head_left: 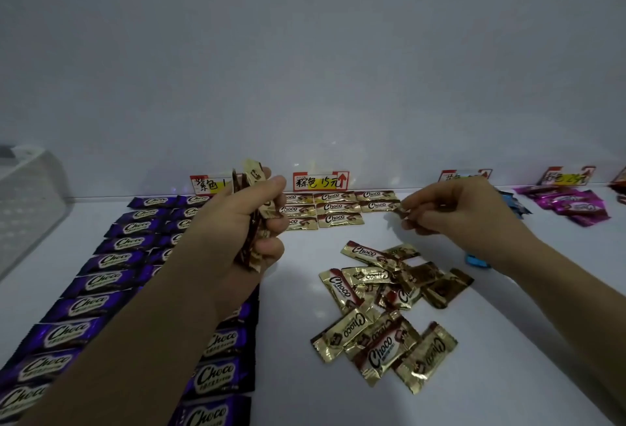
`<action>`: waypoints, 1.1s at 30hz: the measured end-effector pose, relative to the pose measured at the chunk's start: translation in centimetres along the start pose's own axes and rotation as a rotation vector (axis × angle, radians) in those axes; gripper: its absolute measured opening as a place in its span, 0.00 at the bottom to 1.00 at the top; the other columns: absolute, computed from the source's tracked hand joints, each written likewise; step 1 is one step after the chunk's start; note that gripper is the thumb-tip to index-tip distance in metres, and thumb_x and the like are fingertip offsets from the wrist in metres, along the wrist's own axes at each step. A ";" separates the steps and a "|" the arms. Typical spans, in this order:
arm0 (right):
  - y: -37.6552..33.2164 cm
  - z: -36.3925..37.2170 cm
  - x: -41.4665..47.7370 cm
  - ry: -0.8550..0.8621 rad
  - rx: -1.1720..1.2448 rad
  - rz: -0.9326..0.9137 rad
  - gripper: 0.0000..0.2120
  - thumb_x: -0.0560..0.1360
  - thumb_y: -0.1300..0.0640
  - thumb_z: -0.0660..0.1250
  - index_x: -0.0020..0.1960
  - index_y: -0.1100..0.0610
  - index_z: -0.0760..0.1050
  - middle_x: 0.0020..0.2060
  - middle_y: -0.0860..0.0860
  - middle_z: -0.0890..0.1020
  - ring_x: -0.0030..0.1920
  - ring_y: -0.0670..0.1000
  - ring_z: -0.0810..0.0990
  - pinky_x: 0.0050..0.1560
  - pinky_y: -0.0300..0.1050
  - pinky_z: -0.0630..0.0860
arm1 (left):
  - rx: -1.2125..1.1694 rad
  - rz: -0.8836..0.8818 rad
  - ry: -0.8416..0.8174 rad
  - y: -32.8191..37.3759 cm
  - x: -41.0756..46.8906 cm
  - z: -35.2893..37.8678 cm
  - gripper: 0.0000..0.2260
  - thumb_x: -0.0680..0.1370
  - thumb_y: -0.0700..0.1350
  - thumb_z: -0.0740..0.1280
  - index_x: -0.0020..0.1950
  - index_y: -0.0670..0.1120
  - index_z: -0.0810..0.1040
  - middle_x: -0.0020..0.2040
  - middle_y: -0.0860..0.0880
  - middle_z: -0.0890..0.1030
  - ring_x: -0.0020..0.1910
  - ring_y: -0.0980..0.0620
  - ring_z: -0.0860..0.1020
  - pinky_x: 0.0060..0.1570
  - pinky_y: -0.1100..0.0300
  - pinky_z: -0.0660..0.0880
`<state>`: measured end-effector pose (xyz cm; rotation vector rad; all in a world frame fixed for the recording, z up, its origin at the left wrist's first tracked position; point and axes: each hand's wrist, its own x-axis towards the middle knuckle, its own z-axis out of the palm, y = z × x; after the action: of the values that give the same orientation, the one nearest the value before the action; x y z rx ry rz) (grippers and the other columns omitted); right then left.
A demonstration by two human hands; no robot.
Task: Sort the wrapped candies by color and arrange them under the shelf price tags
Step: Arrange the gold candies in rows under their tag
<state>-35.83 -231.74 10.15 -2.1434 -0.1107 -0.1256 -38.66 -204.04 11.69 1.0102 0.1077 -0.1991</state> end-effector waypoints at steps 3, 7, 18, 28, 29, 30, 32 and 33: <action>0.6 0.4 0.0 0.115 -0.266 -0.142 0.08 0.73 0.60 0.76 0.45 0.47 0.85 0.34 0.41 0.84 0.37 0.40 0.83 0.39 0.32 0.79 | 0.000 -0.015 0.021 0.0 0.3 -0.1 0.12 0.76 0.41 0.67 0.58 0.49 0.74 0.37 0.49 0.75 0.27 0.55 0.68 0.19 0.68 0.59; 0.7 1.9 0.7 0.074 -0.582 -0.282 0.05 0.75 0.52 0.74 0.51 0.47 0.86 0.39 0.38 0.76 0.39 0.41 0.76 0.36 0.32 0.66 | 0.019 -0.003 0.046 -0.2 0.7 -0.1 0.10 0.79 0.39 0.63 0.59 0.49 0.75 0.36 0.48 0.75 0.25 0.55 0.68 0.19 0.67 0.58; 2.1 1.4 1.0 -0.031 -0.508 -0.176 0.04 0.74 0.53 0.75 0.47 0.44 0.84 0.47 0.40 0.81 0.47 0.42 0.78 0.46 0.41 0.77 | 0.047 -0.063 0.058 0.1 1.3 -0.3 0.02 0.77 0.41 0.62 0.49 0.46 0.73 0.37 0.47 0.76 0.27 0.53 0.68 0.19 0.65 0.59; 2.6 2.8 1.8 0.061 -0.556 -0.284 0.07 0.76 0.57 0.73 0.52 0.50 0.86 0.49 0.46 0.85 0.46 0.43 0.79 0.51 0.34 0.73 | 0.255 -0.088 0.052 0.5 1.4 0.0 0.03 0.75 0.34 0.62 0.42 0.37 0.75 0.37 0.41 0.68 0.19 0.49 0.67 0.16 0.65 0.56; 2.6 2.8 1.8 0.065 -0.560 -0.288 0.07 0.76 0.58 0.73 0.52 0.50 0.86 0.49 0.46 0.85 0.47 0.44 0.79 0.51 0.35 0.74 | 0.224 -0.072 0.034 0.3 1.4 0.0 0.03 0.73 0.35 0.63 0.46 0.38 0.75 0.38 0.42 0.69 0.19 0.49 0.68 0.17 0.64 0.57; 2.6 2.9 1.8 0.067 -0.566 -0.292 0.07 0.76 0.58 0.72 0.52 0.50 0.86 0.49 0.46 0.86 0.47 0.44 0.80 0.52 0.37 0.75 | 0.155 -0.055 0.044 0.0 1.5 0.0 0.12 0.68 0.37 0.65 0.51 0.40 0.73 0.39 0.42 0.70 0.22 0.51 0.69 0.18 0.64 0.58; 2.5 3.1 1.7 0.077 -0.582 -0.301 0.08 0.77 0.58 0.72 0.53 0.50 0.86 0.50 0.47 0.86 0.49 0.46 0.81 0.54 0.42 0.78 | 0.076 -0.064 0.029 -0.4 1.7 -0.7 0.22 0.63 0.40 0.68 0.56 0.43 0.70 0.41 0.41 0.72 0.24 0.52 0.70 0.19 0.64 0.61; 2.4 3.2 1.7 0.085 -0.584 -0.305 0.08 0.77 0.58 0.72 0.54 0.51 0.86 0.50 0.47 0.86 0.49 0.46 0.82 0.55 0.43 0.79 | 0.091 -0.061 0.025 -0.7 1.3 -1.0 0.22 0.63 0.41 0.69 0.57 0.43 0.71 0.40 0.41 0.73 0.25 0.52 0.71 0.19 0.63 0.61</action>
<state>-33.68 -230.31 6.64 -2.6847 -0.3913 -0.4749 -37.49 -203.70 10.37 1.1015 0.1536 -0.2489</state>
